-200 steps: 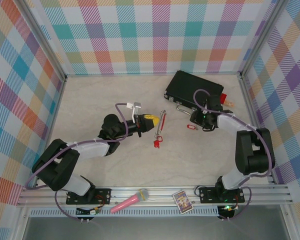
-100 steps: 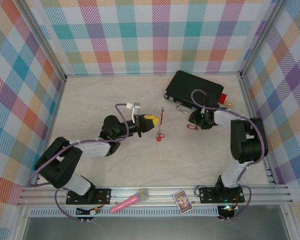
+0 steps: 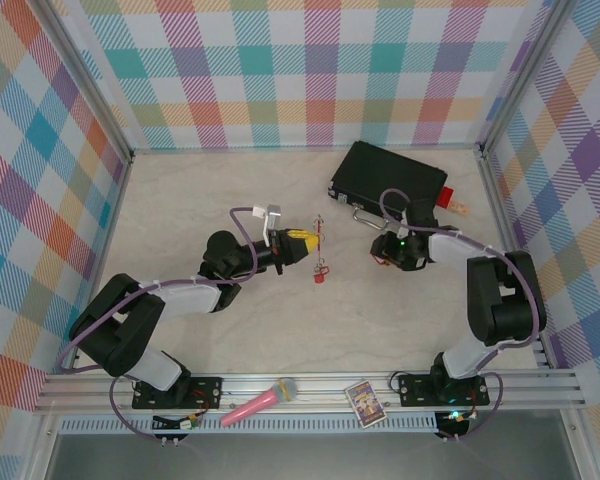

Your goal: Put the keys on the keyring

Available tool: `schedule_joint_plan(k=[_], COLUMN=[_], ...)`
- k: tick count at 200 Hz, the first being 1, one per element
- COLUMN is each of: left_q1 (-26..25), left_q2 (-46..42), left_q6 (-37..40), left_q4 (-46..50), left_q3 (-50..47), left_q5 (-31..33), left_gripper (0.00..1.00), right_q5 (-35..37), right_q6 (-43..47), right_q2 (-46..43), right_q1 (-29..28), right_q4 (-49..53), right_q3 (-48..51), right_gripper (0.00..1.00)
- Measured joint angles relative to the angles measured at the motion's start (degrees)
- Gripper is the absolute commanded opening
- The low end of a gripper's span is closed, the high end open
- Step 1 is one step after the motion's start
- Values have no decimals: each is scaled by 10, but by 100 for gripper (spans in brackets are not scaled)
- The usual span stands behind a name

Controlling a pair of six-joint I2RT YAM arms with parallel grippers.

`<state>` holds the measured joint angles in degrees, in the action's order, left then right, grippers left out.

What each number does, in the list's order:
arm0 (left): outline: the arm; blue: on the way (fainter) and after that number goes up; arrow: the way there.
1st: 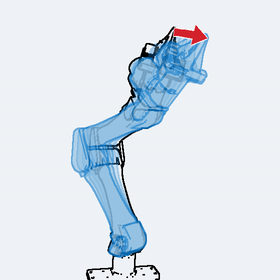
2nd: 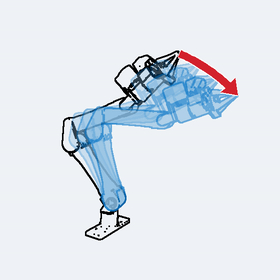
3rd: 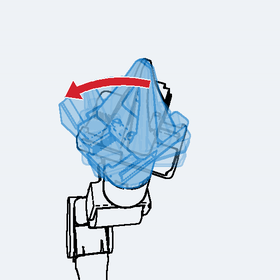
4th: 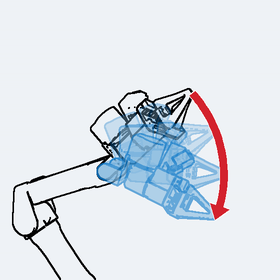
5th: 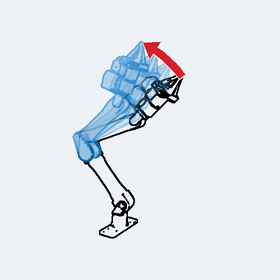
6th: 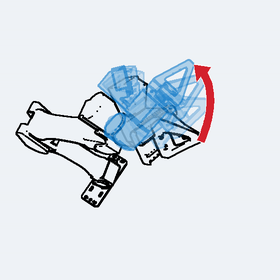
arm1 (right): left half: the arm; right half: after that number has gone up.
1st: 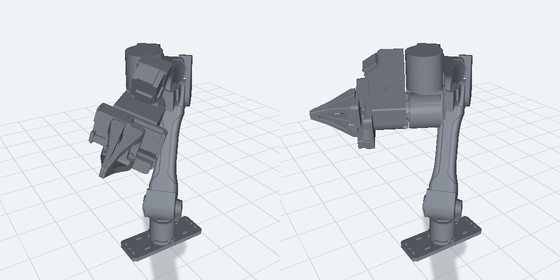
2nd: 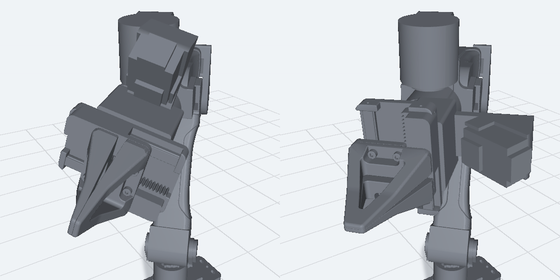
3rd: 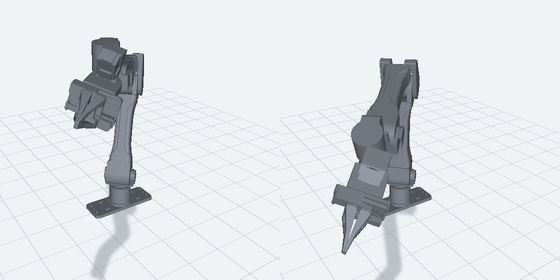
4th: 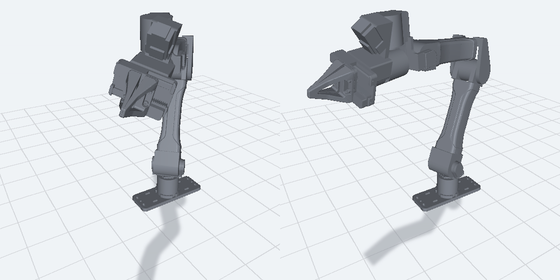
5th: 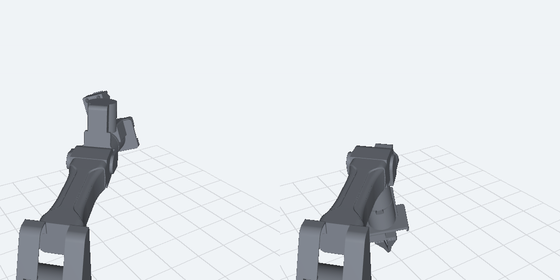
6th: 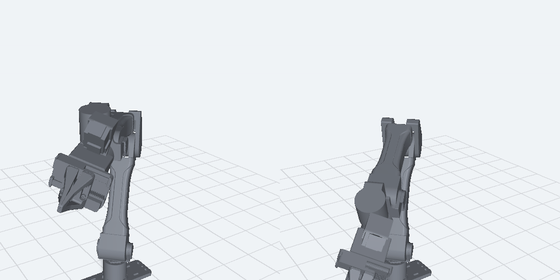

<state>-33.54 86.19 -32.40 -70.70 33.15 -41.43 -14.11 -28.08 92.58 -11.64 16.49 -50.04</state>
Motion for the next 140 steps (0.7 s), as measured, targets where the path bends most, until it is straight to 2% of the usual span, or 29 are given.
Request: schedule_joint_plan(k=[35, 80, 140], left_q1=[0, 0, 0], left_q2=[0, 4, 8], left_q6=[0, -2, -6], left_q4=[0, -1, 0], left_q3=[0, 0, 0], left_q5=[0, 0, 0], left_gripper=[0, 0, 0], right_q5=[-7, 56, 125], right_q6=[0, 30, 76], right_q2=[-31, -68, -15], right_q1=[-55, -56, -56], right_q4=[23, 67, 102], right_q3=[0, -8, -37], right_gripper=[50, 52, 49])
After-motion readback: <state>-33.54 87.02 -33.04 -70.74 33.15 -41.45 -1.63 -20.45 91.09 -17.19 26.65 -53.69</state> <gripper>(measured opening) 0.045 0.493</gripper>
